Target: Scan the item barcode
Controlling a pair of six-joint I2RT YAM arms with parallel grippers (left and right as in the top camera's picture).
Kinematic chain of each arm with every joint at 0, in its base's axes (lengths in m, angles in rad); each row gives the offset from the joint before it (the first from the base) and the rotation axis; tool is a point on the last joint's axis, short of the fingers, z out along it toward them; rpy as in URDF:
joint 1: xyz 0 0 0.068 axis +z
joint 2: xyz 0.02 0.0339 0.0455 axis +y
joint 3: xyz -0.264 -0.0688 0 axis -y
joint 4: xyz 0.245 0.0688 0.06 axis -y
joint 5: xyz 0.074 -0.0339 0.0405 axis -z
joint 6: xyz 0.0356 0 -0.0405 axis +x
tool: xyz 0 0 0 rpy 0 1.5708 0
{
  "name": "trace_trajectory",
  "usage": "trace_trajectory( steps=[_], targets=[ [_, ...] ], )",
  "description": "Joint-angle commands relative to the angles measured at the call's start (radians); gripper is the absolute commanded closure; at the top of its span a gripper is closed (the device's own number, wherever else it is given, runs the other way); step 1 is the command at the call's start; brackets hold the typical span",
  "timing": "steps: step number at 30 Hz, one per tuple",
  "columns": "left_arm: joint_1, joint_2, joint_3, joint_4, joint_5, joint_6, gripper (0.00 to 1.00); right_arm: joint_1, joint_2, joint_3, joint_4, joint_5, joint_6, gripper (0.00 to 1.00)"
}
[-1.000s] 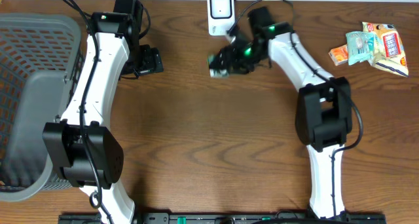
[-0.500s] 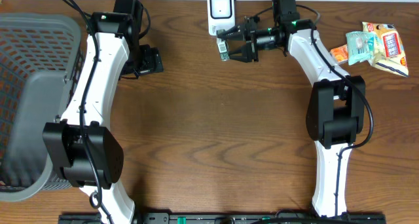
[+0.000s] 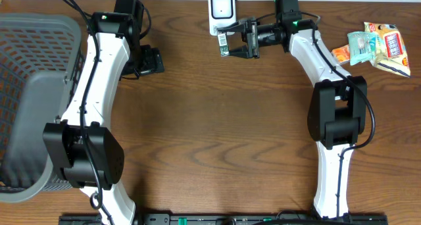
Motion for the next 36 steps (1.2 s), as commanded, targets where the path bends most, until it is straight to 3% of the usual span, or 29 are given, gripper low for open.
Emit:
trace_trajectory(
  steps=[1, 8, 16, 28, 31, 36],
  targets=[
    [0.003, -0.002, -0.010, -0.003, -0.013, 0.016, 0.02, 0.007, 0.001, 0.019, 0.003, -0.021, 0.051, 0.57],
    [0.003, -0.002, -0.010, -0.003, -0.013, 0.016, 0.02, 0.007, 0.001, 0.019, 0.038, 0.038, 0.148, 0.57],
    [0.003, -0.002, -0.010, -0.003, -0.013, 0.016, 0.02, 0.016, 0.001, 0.019, 0.289, 0.132, 0.318, 0.55],
    [0.003, -0.002, -0.010, -0.003, -0.013, 0.016, 0.02, 0.031, 0.001, 0.019, 0.312, 0.192, 0.339, 0.54],
    [0.003, -0.002, -0.010, -0.003, -0.013, 0.016, 0.02, 0.031, 0.001, 0.019, 0.312, 0.227, 0.301, 0.54],
    [0.003, -0.002, -0.010, -0.003, -0.013, 0.016, 0.02, 0.044, 0.001, 0.019, 0.311, 0.410, 0.019, 0.58]
  ],
)
